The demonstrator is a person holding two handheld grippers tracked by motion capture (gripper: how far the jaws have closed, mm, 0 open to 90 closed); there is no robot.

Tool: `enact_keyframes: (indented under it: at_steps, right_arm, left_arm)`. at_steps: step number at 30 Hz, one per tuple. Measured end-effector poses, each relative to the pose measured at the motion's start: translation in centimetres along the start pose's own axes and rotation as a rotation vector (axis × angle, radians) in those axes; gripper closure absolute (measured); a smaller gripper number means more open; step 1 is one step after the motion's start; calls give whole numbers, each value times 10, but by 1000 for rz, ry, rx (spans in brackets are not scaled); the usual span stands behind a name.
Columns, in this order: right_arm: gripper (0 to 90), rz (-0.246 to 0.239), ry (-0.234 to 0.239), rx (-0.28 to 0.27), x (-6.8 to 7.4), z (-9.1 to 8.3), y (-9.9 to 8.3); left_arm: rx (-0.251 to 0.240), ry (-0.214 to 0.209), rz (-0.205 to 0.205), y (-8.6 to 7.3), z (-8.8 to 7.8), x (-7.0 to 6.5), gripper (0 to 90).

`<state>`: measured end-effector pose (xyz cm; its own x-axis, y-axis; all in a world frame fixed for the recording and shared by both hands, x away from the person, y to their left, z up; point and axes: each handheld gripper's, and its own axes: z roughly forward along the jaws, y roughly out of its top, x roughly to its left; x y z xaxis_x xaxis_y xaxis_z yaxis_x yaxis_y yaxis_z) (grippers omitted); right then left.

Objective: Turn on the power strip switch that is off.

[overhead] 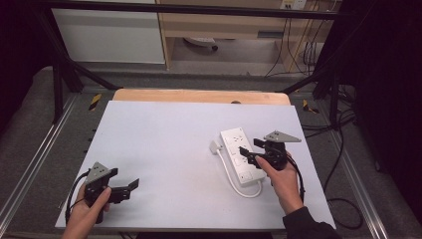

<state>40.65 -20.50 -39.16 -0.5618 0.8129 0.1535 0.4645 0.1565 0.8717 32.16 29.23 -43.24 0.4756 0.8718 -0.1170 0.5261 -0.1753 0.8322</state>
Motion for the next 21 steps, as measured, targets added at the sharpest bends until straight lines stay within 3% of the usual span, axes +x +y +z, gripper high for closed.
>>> enact_keyframes:
  at_steps: [4,6,8,11,21]
  right_arm:
    - [544,19,4,-11,1,3,-2]
    - [570,17,-3,-13,2,4,-3]
    - [676,5,-5,-15,4,6,-6]
    - [750,3,-5,-26,4,8,-8]
    - [879,-12,-7,-61,9,14,-14]
  left_arm:
    - [1,-2,3,0,0,0,81]
    - [1,-2,3,0,0,0,81]
    - [1,-3,5,0,0,0,81]
    - [3,-2,1,0,1,0,81]
    - [8,6,-5,-1,1,0,81]
